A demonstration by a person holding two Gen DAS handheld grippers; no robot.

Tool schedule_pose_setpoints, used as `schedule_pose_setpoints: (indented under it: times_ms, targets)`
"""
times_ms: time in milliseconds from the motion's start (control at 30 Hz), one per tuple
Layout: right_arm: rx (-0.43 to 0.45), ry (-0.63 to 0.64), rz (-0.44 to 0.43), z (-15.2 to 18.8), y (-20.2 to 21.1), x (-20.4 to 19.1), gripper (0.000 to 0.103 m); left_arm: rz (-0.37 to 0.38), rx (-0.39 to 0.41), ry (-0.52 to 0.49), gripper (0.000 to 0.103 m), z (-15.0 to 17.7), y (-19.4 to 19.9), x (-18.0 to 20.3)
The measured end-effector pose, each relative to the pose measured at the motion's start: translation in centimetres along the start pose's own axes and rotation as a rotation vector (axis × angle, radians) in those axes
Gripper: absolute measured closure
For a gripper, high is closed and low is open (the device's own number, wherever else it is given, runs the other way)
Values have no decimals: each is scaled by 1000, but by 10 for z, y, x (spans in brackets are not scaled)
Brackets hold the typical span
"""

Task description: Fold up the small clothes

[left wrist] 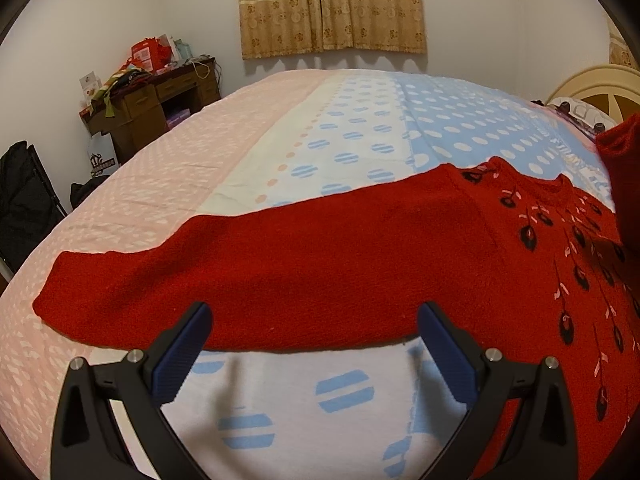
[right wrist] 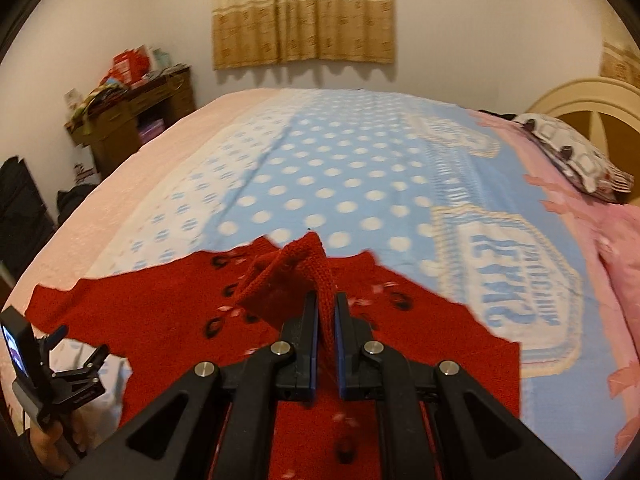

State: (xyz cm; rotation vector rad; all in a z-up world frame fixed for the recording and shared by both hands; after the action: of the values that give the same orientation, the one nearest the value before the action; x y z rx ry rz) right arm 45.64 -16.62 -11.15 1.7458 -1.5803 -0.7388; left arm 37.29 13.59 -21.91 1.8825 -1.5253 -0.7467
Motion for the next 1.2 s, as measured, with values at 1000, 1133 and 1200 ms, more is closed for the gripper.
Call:
schedule_pose_setpoints:
  times_ms: [1000,1133,1200]
  targets:
    - [-38,171,34,149,45,7,11,238,-39,-310,5,-26,61,142]
    - [3,198,71,164,54,12,11,251,-88,-342,17,-23,44,179]
    - [25,213,90,170,57,13,11,279,-145,-325,31,-18,30,192]
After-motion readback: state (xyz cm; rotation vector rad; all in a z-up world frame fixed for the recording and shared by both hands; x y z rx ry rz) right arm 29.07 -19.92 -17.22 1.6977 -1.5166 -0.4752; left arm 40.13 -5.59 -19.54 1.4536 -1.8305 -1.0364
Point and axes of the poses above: each gripper's, at about its wrist camera, not at the fingertips, and y roughly against the way its jaws point, x to its right, z to its underside, the point moved 10 cm from there along -y, roughly the way its jaws point, and after that the axes turned 5 degrees about -x, right-handed, at the moved point
